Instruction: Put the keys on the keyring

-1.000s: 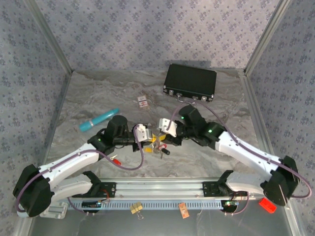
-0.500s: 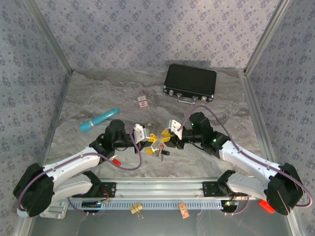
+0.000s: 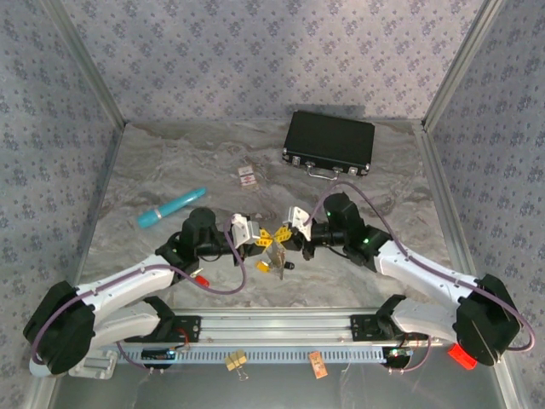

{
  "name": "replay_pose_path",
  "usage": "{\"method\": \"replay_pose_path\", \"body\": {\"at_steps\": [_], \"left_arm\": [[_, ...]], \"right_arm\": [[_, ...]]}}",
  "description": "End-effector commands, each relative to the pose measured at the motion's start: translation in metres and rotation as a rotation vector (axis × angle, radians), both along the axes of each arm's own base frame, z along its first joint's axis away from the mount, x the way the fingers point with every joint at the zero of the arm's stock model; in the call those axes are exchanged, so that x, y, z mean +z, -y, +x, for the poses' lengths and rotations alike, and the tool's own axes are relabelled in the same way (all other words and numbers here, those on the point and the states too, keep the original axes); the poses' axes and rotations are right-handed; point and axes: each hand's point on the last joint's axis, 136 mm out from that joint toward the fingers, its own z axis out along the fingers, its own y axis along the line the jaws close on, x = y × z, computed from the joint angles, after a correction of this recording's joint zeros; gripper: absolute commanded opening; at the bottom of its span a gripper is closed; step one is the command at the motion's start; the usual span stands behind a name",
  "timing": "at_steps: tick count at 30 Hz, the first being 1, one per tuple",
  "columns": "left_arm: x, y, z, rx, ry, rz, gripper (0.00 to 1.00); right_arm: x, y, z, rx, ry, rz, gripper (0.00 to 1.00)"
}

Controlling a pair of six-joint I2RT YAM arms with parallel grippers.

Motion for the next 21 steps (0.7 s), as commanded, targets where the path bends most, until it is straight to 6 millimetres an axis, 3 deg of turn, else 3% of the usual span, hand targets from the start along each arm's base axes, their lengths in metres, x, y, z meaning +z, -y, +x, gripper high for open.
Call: {"method": "replay_pose_path", "body": {"at_steps": [1,9,21], "left_arm": [[0.008,-0.001,0.002,0.023,0.023,0.003,0.3],[0.011,-0.007,0.0,0.025,0.044,0.072,0.29],[0.011,-0.004,-0.008,-0.028,0.052,0.082,0.21]], "right_arm": [[0.015,-0.004,-0.004,0.034,0.028,-0.021,0.0],[-0.004,0.006,-0.002,0.03,0.093,-0.335,0.0],[0.003,-0.006,0.001,0.051,0.153,-0.459,0.0]]}}
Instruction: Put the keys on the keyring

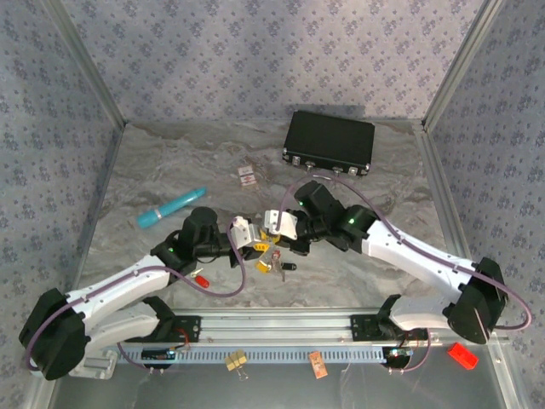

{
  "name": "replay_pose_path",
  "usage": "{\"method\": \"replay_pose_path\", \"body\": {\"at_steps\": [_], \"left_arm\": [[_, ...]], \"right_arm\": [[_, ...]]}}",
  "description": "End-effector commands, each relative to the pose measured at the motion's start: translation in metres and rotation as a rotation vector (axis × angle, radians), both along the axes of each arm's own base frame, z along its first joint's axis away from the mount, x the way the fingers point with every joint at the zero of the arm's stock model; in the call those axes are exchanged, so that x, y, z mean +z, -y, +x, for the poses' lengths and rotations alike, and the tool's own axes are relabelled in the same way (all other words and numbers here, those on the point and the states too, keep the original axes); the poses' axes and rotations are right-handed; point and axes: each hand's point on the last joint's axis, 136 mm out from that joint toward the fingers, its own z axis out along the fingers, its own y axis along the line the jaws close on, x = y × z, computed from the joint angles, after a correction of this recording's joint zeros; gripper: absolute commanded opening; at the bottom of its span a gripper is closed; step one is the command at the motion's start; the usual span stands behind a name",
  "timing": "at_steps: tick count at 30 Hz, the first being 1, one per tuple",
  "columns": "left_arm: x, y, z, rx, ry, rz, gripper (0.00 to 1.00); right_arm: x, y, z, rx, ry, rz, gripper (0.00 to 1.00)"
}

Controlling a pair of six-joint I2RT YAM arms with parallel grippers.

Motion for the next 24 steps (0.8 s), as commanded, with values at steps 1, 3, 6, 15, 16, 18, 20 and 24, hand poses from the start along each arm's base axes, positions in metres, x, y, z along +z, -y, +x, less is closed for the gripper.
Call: {"method": "replay_pose_path", "body": {"at_steps": [1,3,6,15,16,18,20,24], "left_arm": [[0.017,0.005,-0.004,-0.044,0.036,-0.023,0.2],[0.018,0.005,-0.004,-0.046,0.036,-0.024,0.2],[0.018,0.005,-0.005,-0.049,0.038,-0.024,0.17],[0.02,0.005,-0.006,-0.053,0.055,-0.055,0.0],[0.02,0.006,-0.006,-0.05,0.056,-0.067,0.0],[0.021,0.006,-0.006,-0.044,0.056,-0.096,0.0],[0.021,0.007,-0.006,-0.041,0.054,-0.123,0.0],[0.024,0.007,-0.007,-0.04,0.058,-0.168,0.0]], "right_arm": [[0.003,0.0,-0.001,0.018,0.028,-0.049,0.0],[0.001,-0.001,-0.002,0.023,0.029,-0.066,0.0],[-0.001,-0.002,-0.002,0.027,0.03,-0.071,0.0],[0.019,-0.003,-0.009,0.051,-0.021,0.145,0.21],[0.02,0.0,-0.009,0.04,-0.044,0.197,0.24],[0.029,0.004,-0.009,0.039,-0.074,0.315,0.27],[0.029,0.006,-0.009,0.043,-0.088,0.37,0.27],[0.021,0.006,-0.009,0.045,-0.114,0.408,0.28]]}}
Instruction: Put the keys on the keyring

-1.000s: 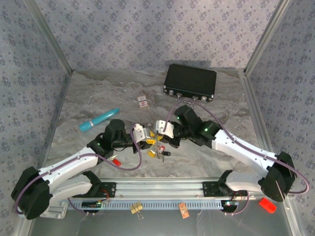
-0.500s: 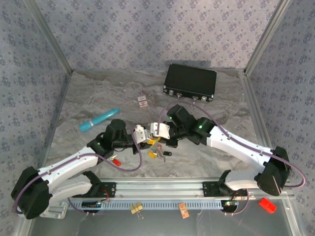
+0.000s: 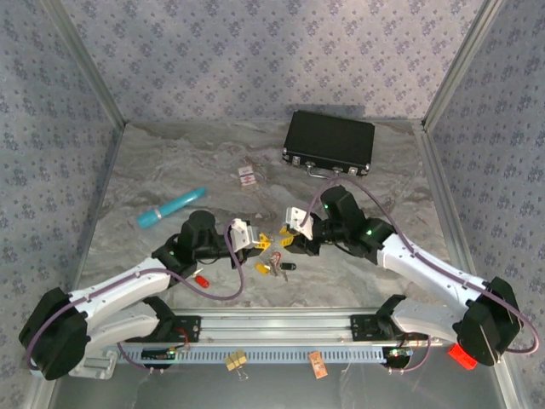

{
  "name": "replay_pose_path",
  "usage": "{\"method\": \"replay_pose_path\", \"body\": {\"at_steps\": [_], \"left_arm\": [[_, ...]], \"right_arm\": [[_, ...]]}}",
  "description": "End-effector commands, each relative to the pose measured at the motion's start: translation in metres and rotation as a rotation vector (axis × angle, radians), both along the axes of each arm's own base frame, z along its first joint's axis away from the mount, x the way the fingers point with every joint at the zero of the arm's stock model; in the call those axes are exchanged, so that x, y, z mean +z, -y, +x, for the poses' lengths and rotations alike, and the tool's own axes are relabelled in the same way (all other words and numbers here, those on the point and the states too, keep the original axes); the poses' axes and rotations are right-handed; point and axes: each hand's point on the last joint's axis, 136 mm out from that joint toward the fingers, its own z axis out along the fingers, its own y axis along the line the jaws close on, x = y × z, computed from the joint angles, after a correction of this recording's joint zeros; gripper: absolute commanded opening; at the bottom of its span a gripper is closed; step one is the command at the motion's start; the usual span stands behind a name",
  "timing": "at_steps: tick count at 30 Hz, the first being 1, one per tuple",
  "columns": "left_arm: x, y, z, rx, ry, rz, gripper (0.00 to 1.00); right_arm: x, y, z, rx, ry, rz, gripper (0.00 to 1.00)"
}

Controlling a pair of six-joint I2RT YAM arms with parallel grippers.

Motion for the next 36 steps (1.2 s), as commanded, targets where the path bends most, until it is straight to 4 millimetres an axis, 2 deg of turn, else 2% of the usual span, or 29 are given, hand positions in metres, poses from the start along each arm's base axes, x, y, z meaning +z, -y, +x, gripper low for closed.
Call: {"method": "replay_pose_path", "body": {"at_steps": [1,10,14,17,18,21,23,28,36], "left_arm": [[0.024,0.005,-0.005,-0.032,0.036,-0.105,0.0],[0.023,0.006,-0.007,-0.042,0.026,-0.115,0.0],[0.026,0.007,-0.007,-0.047,0.031,-0.125,0.0],[0.027,0.007,-0.008,-0.05,0.03,-0.126,0.0],[0.027,0.006,-0.007,-0.042,0.03,-0.124,0.01],[0.025,0.004,-0.001,-0.001,0.023,-0.099,0.25],[0.021,0.002,0.001,0.011,0.019,-0.064,0.26],[0.016,0.001,-0.001,-0.005,0.006,0.004,0.22],[0.019,0.002,-0.002,-0.023,0.013,0.014,0.02]], "right_arm": [[0.017,-0.011,-0.006,0.057,-0.023,0.127,0.27],[0.013,-0.018,-0.008,0.083,-0.058,0.146,0.2],[0.011,-0.018,-0.008,0.084,-0.066,0.134,0.12],[0.01,-0.018,-0.008,0.081,-0.065,0.119,0.0],[0.01,-0.018,-0.006,0.076,-0.062,0.11,0.0],[0.01,-0.016,-0.006,0.066,-0.05,0.04,0.0],[0.007,-0.015,-0.006,0.065,-0.026,-0.029,0.0],[-0.001,-0.012,-0.008,0.076,0.022,-0.203,0.0],[0.007,-0.019,-0.008,0.097,0.052,-0.255,0.0]]}}
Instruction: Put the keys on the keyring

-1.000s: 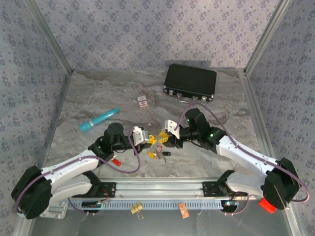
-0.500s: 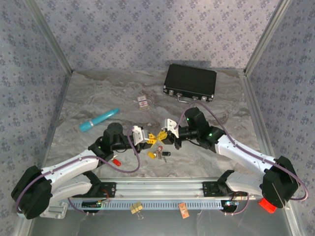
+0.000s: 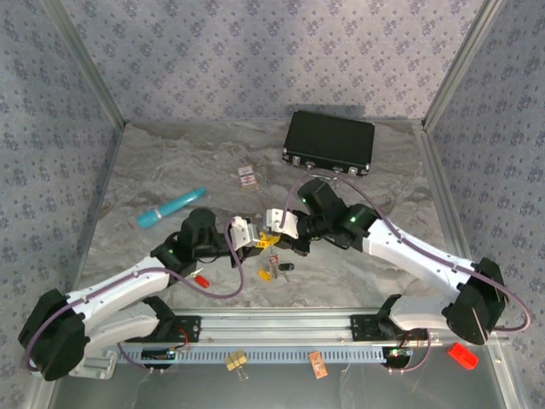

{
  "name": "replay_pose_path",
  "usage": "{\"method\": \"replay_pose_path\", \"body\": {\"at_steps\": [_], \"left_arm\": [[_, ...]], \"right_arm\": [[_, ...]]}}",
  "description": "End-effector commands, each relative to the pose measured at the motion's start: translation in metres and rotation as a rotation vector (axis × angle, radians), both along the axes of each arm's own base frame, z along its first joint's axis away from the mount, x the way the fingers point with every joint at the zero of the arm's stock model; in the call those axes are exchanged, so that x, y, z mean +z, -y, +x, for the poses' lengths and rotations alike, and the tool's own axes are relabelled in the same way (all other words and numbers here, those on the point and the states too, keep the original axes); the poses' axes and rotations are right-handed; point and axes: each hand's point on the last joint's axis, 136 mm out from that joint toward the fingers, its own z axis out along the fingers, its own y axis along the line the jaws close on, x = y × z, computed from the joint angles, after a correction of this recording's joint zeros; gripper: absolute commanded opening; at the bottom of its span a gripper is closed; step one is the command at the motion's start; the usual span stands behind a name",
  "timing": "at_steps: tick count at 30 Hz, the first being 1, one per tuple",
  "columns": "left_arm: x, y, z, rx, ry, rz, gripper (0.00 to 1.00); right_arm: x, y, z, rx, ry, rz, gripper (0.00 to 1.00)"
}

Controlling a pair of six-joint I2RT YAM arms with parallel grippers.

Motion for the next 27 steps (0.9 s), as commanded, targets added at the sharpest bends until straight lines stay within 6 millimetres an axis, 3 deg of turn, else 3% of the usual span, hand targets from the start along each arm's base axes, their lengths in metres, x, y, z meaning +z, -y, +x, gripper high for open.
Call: {"method": "replay_pose_path", "body": {"at_steps": [1,2,3,5,8,13,20,22,25,27], "left_arm": [[0.016,0.003,-0.002,-0.025,0.031,-0.015,0.0],[0.015,0.003,-0.002,-0.025,0.032,-0.016,0.0],[0.015,0.003,-0.002,-0.024,0.032,-0.022,0.0],[0.017,0.004,-0.002,-0.022,0.036,-0.051,0.0],[0.022,0.005,-0.002,-0.014,0.048,-0.116,0.0],[0.027,0.006,0.0,-0.008,0.065,-0.167,0.0],[0.025,0.009,0.0,-0.017,0.047,-0.172,0.0],[0.025,0.009,0.0,-0.018,0.044,-0.174,0.0],[0.025,0.009,0.0,-0.019,0.042,-0.177,0.0],[0.025,0.009,0.0,-0.012,0.042,-0.176,0.01]], "right_arm": [[0.005,0.003,-0.005,0.026,0.004,-0.027,0.0],[0.01,0.002,-0.005,0.019,0.0,0.005,0.04],[0.014,0.002,-0.004,0.007,-0.005,0.052,0.15],[0.024,0.005,-0.001,-0.015,-0.032,0.173,0.24],[0.027,0.012,0.004,-0.056,-0.071,0.294,0.27],[0.015,0.011,0.005,-0.065,-0.124,0.341,0.28],[0.01,0.005,0.005,-0.047,-0.152,0.35,0.23],[0.01,0.004,0.005,-0.044,-0.159,0.354,0.18],[0.011,0.004,0.005,-0.041,-0.165,0.347,0.02],[0.011,0.004,0.004,-0.038,-0.165,0.331,0.0]]}}
